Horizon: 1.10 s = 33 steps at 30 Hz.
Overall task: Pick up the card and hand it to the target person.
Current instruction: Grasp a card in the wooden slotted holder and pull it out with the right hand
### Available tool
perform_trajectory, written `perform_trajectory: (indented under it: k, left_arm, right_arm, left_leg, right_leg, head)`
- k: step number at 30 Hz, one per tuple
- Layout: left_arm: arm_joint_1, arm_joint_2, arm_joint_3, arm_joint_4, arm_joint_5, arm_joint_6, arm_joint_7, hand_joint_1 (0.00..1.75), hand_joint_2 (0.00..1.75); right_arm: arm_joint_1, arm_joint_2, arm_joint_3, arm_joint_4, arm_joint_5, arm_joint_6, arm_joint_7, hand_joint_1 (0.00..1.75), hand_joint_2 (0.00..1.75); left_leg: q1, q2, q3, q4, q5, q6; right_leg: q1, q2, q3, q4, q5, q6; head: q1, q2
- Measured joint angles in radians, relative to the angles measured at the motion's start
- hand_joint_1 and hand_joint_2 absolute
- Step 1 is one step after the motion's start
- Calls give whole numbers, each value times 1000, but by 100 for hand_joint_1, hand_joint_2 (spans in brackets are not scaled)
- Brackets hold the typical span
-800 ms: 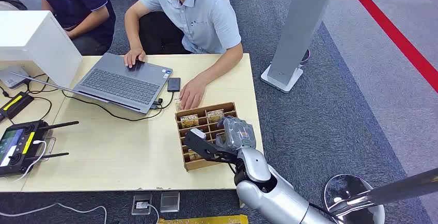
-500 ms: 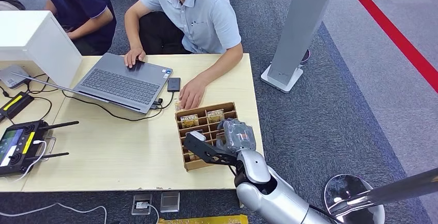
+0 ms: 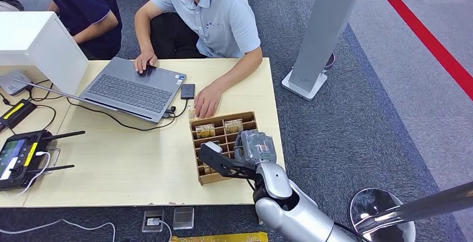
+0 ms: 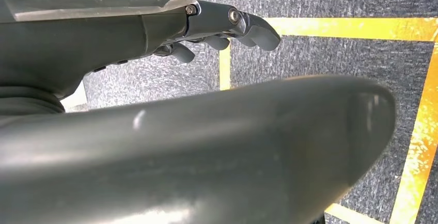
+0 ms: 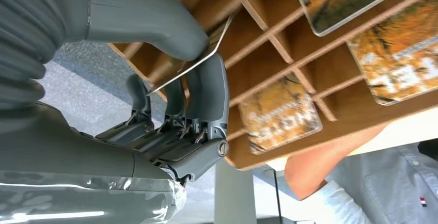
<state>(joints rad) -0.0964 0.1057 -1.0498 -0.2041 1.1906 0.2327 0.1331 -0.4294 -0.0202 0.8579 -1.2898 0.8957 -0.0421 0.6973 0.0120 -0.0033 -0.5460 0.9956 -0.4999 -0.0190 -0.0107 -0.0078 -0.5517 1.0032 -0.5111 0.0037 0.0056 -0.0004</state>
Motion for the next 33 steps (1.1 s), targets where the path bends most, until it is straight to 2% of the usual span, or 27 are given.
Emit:
perform_trajectory:
  k: [3, 19, 28, 33]
  left_arm:
    - [0, 0, 0, 0, 0, 0, 0, 0, 0]
    - [0, 0, 0, 0, 21, 10, -19, 0, 0]
    - [1, 0, 0, 0, 15, 9, -15, 0, 0]
    - [0, 0, -4, 0, 2, 7, -18, 0, 0]
  right_arm:
    - [0, 0, 0, -2, -1, -1, 0, 146, 175]
    - [-2, -2, 2, -24, -7, -44, -24, 143, 175]
    - [-20, -26, 2, -140, 12, -71, -63, 143, 175]
    - [-85, -38, 11, -208, 23, -69, -114, 143, 175]
  left_leg:
    - [0, 0, 0, 0, 0, 0]
    - [0, 0, 0, 0, 0, 0]
    - [0, 0, 0, 0, 0, 0]
    - [0, 0, 0, 0, 0, 0]
  right_leg:
    - [0, 0, 0, 0, 0, 0]
    - [0, 0, 0, 0, 0, 0]
    - [0, 0, 0, 0, 0, 0]
    - [0, 1, 0, 0, 0, 0]
  head:
    - [0, 0]
    - [0, 0]
    - [0, 0]
    - [0, 0]
